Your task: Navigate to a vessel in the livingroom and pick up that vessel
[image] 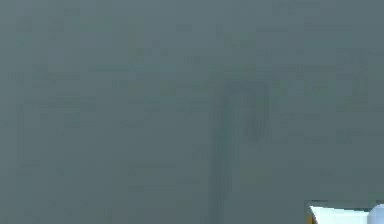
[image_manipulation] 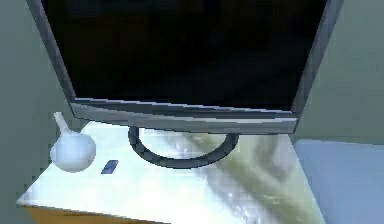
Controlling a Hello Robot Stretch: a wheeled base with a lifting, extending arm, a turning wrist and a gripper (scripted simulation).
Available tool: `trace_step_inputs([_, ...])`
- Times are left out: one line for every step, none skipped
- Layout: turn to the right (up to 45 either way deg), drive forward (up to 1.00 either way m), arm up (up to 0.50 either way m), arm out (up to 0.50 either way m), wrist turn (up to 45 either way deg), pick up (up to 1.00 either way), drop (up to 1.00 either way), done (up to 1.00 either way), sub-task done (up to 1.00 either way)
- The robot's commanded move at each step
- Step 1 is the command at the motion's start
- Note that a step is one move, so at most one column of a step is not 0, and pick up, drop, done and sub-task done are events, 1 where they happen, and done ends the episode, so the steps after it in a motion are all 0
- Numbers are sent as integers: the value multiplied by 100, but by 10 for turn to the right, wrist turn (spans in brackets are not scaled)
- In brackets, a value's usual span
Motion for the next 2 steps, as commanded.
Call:
trace_step_inputs([-300,0,0,0,0,0,0,0,0])
trace_step_inputs([0,0,50,0,0,0,0,0,0])
